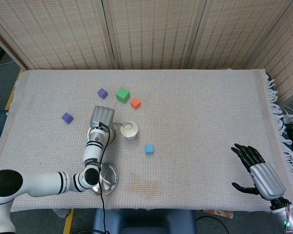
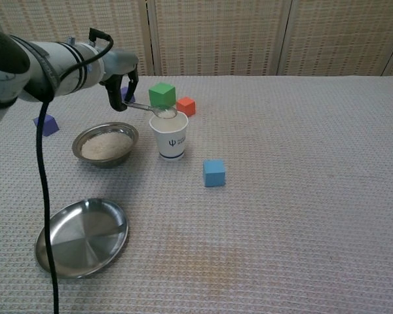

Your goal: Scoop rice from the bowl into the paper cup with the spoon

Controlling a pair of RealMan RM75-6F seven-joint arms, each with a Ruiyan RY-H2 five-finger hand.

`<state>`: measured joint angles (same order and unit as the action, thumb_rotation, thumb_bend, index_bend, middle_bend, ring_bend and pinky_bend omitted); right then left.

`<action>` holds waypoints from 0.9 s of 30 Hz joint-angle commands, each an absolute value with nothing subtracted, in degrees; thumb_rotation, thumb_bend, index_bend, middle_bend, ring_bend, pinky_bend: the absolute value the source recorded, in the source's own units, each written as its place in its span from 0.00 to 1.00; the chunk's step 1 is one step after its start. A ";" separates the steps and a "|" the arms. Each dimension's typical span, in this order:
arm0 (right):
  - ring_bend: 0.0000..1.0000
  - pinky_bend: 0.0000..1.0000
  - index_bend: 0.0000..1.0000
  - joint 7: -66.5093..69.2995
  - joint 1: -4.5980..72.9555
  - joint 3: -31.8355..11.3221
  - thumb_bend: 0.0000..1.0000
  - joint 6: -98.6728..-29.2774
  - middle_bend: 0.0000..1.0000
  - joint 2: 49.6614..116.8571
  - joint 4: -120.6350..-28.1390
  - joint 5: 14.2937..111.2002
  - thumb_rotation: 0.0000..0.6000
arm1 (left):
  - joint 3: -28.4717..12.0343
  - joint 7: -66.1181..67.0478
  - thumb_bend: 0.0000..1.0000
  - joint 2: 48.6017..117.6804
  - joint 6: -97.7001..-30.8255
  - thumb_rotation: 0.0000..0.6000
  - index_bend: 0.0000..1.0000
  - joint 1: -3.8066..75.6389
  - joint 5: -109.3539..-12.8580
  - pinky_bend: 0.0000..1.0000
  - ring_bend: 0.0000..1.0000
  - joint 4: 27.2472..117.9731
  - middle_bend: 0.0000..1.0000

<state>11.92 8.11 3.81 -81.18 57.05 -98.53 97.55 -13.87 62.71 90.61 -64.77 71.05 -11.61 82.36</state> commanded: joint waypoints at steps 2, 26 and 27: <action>0.00 0.00 0.00 11.86 8.03 3.92 0.07 -81.34 0.00 56.96 -98.58 97.79 1.00 | -8.63 62.29 0.38 95.98 -69.80 1.00 0.65 69.91 -21.78 1.00 1.00 77.44 1.00; 0.00 0.00 0.00 12.13 7.64 4.30 0.07 -82.19 0.00 56.25 -99.09 98.66 1.00 | 1.54 57.44 0.38 111.40 -82.24 1.00 0.65 59.26 -57.60 1.00 1.00 51.15 1.00; 0.00 0.00 0.00 12.09 7.63 4.33 0.07 -82.22 0.00 56.24 -99.13 98.73 1.00 | 1.87 57.43 0.38 111.91 -82.70 1.00 0.65 58.90 -58.91 1.00 1.00 49.91 1.00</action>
